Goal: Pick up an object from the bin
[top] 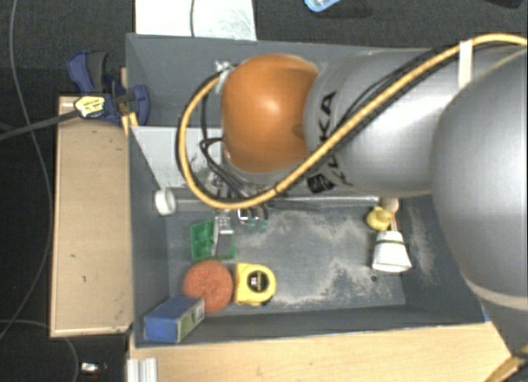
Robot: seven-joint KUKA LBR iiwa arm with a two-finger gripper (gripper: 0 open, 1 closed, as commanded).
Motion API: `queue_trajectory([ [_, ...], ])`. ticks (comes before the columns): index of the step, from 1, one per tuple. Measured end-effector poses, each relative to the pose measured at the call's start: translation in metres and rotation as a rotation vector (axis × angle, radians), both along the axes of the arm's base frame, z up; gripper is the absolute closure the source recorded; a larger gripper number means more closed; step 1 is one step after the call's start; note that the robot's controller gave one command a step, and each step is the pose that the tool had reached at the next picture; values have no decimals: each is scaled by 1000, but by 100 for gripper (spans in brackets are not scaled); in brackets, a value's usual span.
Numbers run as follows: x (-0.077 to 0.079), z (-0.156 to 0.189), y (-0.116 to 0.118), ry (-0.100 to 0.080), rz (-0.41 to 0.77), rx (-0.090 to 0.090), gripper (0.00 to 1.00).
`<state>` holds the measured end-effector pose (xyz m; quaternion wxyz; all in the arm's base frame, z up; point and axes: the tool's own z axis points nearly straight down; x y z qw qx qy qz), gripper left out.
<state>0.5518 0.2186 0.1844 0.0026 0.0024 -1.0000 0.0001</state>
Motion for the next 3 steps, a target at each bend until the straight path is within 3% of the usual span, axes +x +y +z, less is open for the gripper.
queue_trajectory([
  [1,2,5,-1,-7,-6,2,0],
  [2,-45,-78,-17,-10,-25,4,0],
  [3,-29,-97,-47,-21,156,9,0],
])
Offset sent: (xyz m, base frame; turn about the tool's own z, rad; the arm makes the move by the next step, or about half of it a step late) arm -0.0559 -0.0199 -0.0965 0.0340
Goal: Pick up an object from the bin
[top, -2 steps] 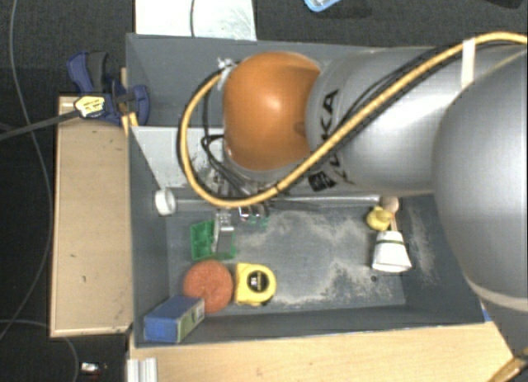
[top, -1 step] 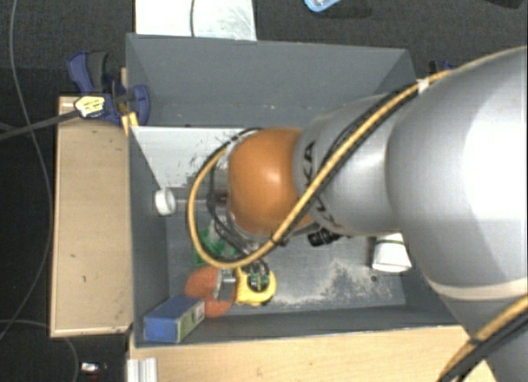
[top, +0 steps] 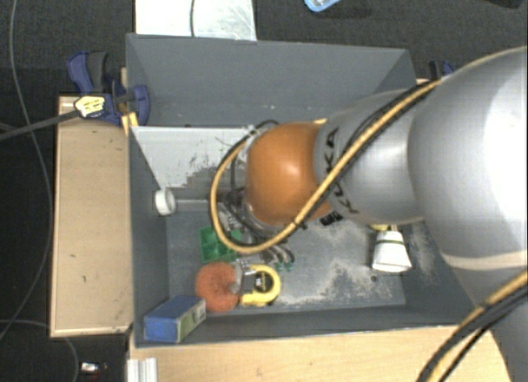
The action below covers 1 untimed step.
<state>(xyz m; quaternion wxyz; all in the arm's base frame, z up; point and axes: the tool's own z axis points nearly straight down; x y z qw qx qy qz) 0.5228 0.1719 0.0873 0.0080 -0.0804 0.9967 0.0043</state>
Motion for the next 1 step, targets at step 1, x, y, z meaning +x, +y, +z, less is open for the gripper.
queue_trajectory([
  [1,-18,-6,-23,-20,-27,10,0],
])
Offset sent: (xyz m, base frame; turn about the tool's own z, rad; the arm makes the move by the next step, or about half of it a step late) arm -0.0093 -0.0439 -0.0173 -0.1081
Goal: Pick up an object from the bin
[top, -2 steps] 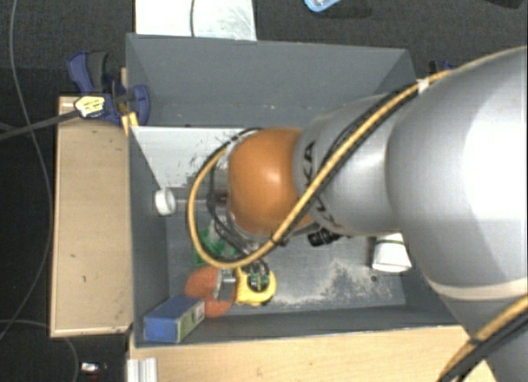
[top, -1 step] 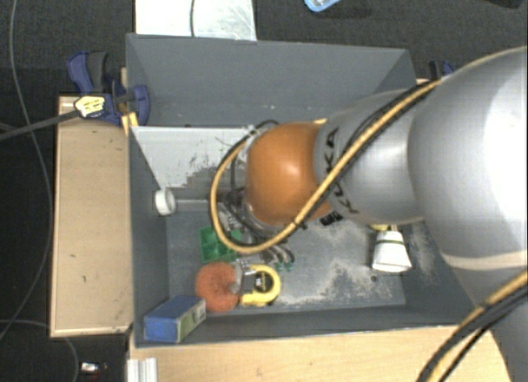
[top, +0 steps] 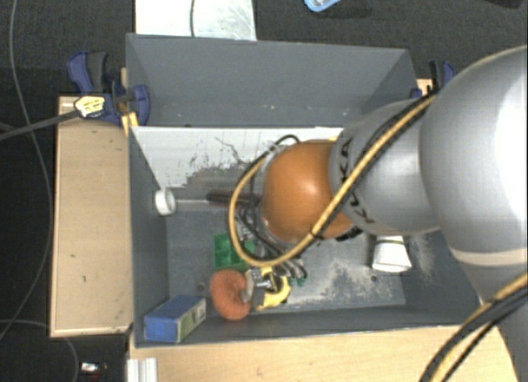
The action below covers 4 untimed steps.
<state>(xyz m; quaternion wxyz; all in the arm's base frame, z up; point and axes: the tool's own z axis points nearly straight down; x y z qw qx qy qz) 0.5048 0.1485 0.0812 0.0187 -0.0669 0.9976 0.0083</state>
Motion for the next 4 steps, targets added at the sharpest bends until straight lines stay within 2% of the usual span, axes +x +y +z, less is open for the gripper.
queue_trajectory([
  [1,16,-3,-14,-19,135,4,100],
  [2,16,-3,-14,-18,133,4,100],
  [3,11,17,-16,-5,126,1,100],
  [4,8,40,-13,-15,212,-4,100],
])
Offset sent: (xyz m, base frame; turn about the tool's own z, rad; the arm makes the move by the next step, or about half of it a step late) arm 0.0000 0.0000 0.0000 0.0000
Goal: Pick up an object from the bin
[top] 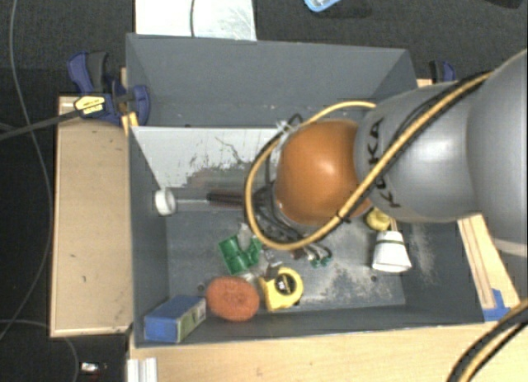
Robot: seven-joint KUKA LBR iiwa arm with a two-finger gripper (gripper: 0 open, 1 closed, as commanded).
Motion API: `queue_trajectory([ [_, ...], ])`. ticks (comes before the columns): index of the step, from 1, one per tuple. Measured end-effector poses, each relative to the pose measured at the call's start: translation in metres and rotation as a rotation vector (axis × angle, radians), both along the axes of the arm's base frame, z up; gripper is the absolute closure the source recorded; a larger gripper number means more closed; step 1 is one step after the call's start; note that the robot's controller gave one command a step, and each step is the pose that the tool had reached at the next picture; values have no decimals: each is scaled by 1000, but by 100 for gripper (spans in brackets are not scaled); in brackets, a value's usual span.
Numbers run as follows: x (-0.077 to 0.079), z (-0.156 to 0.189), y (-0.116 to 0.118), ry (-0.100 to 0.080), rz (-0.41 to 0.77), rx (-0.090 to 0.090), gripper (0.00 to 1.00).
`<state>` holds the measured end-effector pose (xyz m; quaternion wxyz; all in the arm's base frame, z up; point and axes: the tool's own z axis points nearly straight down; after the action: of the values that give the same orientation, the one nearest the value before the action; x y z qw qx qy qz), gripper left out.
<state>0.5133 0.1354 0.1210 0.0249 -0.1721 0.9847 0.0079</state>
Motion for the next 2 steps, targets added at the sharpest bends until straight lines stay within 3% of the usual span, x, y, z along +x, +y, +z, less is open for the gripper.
queue_trajectory([
  [1,-4,46,-1,6,-38,2,100],
  [2,-3,80,-6,5,47,-3,100],
])
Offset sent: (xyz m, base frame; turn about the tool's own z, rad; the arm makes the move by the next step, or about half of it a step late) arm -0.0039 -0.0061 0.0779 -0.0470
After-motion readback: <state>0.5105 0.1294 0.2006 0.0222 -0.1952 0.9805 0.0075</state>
